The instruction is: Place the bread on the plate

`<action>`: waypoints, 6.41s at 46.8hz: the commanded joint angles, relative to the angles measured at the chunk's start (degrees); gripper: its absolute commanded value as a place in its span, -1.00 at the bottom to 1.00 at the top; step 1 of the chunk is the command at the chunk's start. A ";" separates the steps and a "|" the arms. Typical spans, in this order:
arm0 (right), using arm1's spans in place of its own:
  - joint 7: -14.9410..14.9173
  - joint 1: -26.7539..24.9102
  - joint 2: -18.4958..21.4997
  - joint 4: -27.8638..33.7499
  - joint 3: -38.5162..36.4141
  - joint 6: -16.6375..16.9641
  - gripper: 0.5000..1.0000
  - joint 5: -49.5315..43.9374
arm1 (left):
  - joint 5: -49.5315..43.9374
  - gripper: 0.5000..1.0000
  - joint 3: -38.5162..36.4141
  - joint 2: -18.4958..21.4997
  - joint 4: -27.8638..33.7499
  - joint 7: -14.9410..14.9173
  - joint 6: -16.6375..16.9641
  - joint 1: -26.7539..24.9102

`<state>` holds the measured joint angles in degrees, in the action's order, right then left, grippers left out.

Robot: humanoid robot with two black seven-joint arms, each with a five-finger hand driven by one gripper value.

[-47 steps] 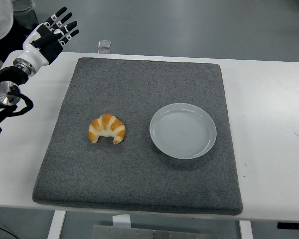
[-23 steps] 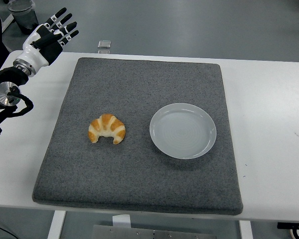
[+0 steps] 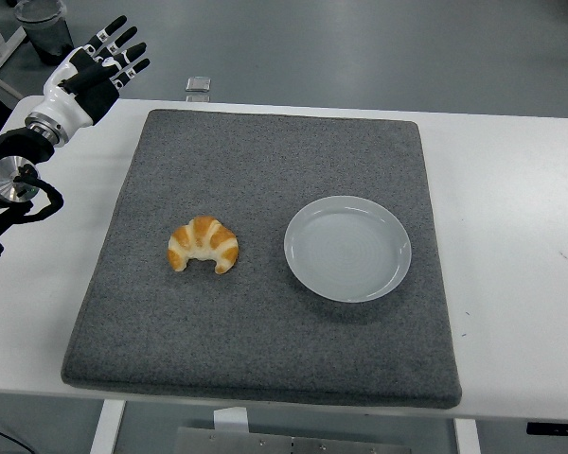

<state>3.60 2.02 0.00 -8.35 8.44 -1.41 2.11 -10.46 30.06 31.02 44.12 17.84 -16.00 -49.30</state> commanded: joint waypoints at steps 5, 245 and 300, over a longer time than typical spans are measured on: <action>0.00 -0.09 0.00 0.00 0.00 0.00 0.73 0.00 | 0.00 0.96 -0.09 0.09 0.09 0.00 0.00 -0.01; 0.00 -0.18 0.00 0.00 0.00 -0.09 0.72 0.00 | 67.94 -1.00 -40.43 18.28 31.64 2.64 25.23 -23.99; 0.00 -0.18 0.00 0.00 0.00 -0.09 0.73 0.00 | 71.72 -1.00 -38.41 6.16 21.27 2.64 25.31 -39.64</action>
<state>3.61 1.85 0.00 -8.35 8.44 -1.42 2.11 61.26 -8.32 38.61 66.23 20.48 9.16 -88.95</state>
